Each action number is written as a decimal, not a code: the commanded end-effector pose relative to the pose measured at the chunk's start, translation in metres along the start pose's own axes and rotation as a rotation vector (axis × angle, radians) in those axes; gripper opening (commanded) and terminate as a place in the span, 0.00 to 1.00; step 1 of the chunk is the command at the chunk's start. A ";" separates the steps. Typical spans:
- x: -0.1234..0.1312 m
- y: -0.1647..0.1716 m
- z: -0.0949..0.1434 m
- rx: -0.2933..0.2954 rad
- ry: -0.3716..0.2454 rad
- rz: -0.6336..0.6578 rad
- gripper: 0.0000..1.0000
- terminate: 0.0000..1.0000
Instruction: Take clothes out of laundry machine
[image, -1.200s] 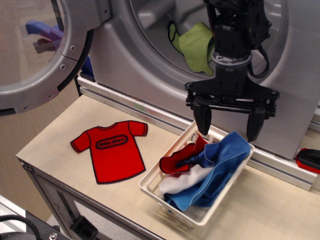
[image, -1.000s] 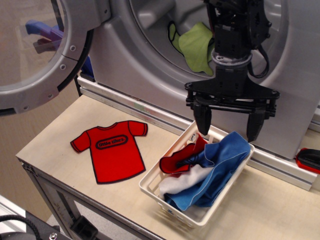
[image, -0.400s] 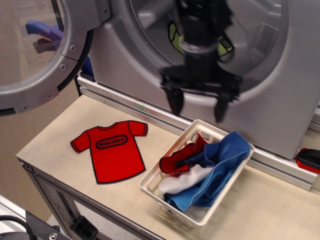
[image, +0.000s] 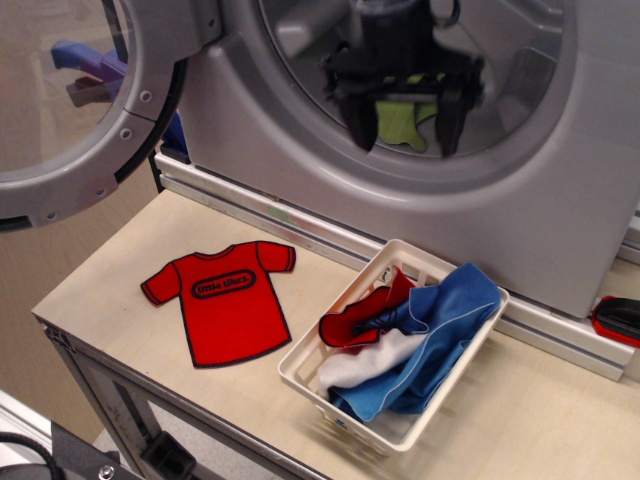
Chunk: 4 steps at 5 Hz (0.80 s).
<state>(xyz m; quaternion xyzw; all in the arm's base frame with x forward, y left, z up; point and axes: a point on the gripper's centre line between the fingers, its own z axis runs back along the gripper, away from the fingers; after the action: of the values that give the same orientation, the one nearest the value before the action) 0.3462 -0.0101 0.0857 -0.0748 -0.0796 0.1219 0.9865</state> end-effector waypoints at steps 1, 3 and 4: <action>0.043 0.008 0.012 0.017 -0.192 0.044 1.00 0.00; 0.053 0.020 -0.001 0.073 -0.324 0.007 1.00 0.00; 0.063 0.022 -0.017 0.122 -0.349 0.015 1.00 0.00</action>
<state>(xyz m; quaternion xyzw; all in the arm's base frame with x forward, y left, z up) 0.3970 0.0241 0.0485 0.0109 -0.2108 0.1495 0.9660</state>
